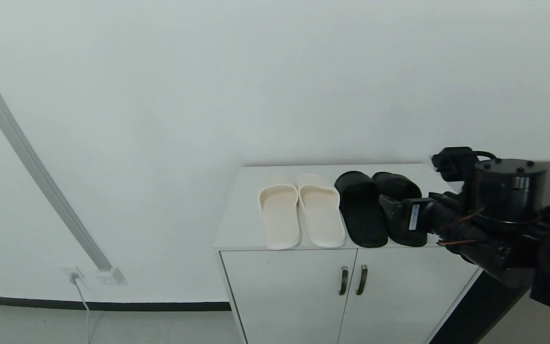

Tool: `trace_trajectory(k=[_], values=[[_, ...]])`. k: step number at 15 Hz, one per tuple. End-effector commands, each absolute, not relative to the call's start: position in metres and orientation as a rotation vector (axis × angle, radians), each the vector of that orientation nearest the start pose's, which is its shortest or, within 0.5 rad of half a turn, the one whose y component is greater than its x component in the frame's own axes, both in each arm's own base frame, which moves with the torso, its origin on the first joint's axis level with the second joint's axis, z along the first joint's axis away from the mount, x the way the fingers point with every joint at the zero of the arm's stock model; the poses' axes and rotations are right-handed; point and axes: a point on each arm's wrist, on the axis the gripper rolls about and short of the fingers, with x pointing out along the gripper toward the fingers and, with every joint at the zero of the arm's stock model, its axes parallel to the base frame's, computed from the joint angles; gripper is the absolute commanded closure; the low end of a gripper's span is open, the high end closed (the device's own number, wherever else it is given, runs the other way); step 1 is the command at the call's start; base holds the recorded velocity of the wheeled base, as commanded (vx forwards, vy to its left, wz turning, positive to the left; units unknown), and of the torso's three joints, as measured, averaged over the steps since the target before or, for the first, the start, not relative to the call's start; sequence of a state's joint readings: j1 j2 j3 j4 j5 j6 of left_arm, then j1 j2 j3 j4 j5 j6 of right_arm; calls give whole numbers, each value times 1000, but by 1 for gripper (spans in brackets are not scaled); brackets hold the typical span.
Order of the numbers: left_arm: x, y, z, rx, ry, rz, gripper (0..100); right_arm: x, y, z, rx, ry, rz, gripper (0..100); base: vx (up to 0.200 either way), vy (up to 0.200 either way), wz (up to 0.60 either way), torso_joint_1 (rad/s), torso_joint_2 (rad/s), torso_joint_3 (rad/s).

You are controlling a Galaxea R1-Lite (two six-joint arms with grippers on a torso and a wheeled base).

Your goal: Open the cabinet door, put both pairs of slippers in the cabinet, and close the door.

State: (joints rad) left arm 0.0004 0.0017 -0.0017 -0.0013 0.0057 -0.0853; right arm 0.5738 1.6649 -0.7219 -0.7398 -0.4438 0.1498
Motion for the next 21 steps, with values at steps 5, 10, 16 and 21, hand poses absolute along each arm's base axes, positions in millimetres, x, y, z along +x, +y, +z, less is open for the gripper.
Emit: trace_trajectory(k=[5,10,16,21], values=[[-23,0,76,-87,0,6,100,298,182,145,20,222,61,0,0,0,0,0,0,0],[-23,0,76,-89,0,8,100,327,185,134,26,213,22,0,0,0,0,0,0,0],[-23,0,76,-89,0,8,100,353,178,125,28,209,-24,0,0,0,0,0,0,0],[-23,0,76,-89,0,8,100,370,174,124,38,192,-43,0,0,0,0,0,0,0]])
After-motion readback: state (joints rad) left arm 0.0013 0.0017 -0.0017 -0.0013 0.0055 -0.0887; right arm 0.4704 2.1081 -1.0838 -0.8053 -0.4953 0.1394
